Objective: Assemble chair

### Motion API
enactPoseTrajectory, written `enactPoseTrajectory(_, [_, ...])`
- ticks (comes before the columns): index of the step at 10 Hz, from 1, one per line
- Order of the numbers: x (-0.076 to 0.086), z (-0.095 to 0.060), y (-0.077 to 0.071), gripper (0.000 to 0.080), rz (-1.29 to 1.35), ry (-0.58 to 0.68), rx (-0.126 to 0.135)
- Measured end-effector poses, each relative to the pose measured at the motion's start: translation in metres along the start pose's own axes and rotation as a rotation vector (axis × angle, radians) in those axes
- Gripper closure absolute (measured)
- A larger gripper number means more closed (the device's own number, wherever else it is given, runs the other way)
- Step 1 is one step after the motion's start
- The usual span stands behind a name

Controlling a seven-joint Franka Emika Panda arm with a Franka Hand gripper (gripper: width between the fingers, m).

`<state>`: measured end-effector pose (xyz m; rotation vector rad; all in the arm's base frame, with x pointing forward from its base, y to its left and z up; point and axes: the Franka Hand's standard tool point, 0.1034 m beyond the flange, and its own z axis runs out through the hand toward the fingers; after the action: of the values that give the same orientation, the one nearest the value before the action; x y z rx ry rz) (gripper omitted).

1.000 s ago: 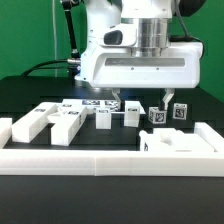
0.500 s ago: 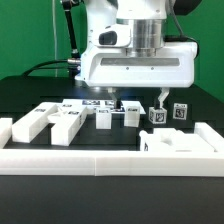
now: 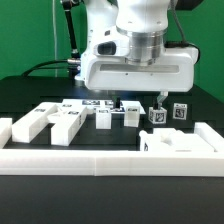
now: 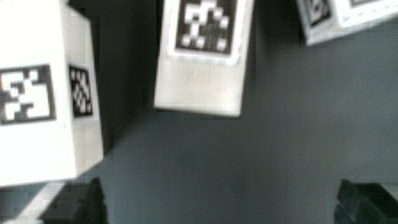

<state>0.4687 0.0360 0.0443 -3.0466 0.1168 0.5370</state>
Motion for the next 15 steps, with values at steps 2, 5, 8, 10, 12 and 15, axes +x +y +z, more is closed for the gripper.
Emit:
enactPoseTrajectory(2, [-0.001, 0.000, 0.001, 0.0150, 0.002, -0.148, 0.001])
enactPoseTrajectory(5, [-0.006, 0.005, 0.000, 0.0150, 0.003, -0.328, 0.000])
enactPoseTrajectory(8, [-0.006, 0.012, 0.003, 0.0150, 0.008, -0.497, -0.001])
enactPoseTrajectory(10, [0.002, 0.019, 0.004, 0.0150, 0.010, -0.502, -0.003])
enactPoseTrajectory(12, [-0.002, 0.024, 0.005, 0.0150, 0.014, -0.511, -0.003])
enactPoseTrajectory(15, [-0.004, 0.030, 0.004, 0.0150, 0.012, -0.516, -0.006])
